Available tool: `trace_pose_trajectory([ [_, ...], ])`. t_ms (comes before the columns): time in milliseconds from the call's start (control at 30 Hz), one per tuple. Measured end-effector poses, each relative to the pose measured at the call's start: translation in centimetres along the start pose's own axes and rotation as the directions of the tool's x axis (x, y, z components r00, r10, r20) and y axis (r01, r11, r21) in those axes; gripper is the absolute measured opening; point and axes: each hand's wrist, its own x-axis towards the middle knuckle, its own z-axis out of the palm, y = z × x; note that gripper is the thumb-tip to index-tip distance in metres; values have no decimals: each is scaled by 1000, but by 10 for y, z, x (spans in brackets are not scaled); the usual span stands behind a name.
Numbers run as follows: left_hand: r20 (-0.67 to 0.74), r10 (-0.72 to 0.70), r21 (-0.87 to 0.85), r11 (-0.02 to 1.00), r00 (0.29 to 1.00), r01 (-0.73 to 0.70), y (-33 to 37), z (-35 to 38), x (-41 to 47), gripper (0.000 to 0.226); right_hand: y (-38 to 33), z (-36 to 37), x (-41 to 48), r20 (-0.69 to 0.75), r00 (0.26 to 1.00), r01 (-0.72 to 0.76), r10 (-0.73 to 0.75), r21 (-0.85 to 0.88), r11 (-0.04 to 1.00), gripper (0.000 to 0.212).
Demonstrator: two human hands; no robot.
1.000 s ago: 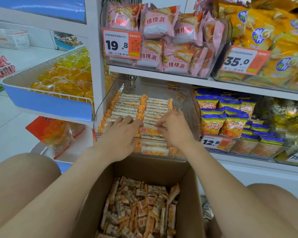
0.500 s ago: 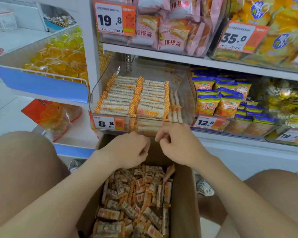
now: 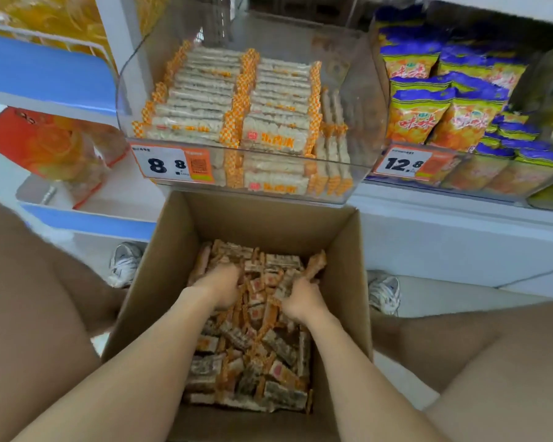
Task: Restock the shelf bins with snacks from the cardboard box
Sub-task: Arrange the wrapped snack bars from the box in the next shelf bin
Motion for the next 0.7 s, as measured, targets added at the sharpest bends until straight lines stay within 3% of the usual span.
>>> trace_pose_trajectory([
  [67,23,-25,-29,999,999,26,-9,21,13,30,6,18,19,-47,999,-3,3,-9,1000,31],
  [133,16,-77,-96,992,997,78,-18,40,23,34,12,34,37,-93,993,59,-71,-132,990,45],
  [200,-81,-193,-141,973,978,181,-29,55,30,36,13,45,48,-18,994,98,-110,-341,935,62],
  [267,-153,-288,-155,952,945,265,-38,67,35,42,12,53,57,76,995,92,-64,-462,882,67],
  [367,-75,-412,-340,867,908,365,-37,79,40,60,10,62,61,49,999,16,11,-515,857,53],
  [467,-103,-489,-505,776,866,379,-33,87,42,67,13,67,62,-125,991,-20,-48,-490,872,27],
  [567,-99,-510,-562,737,854,375,-30,93,41,61,18,67,62,-300,948,2,-104,-324,946,16],
  [633,-94,-535,-603,701,840,379,-28,94,39,65,16,65,59,-315,948,49,-37,31,998,15],
  [700,-80,-557,-682,635,826,362,-26,93,37,70,12,63,58,-222,975,97,-10,386,918,35],
])
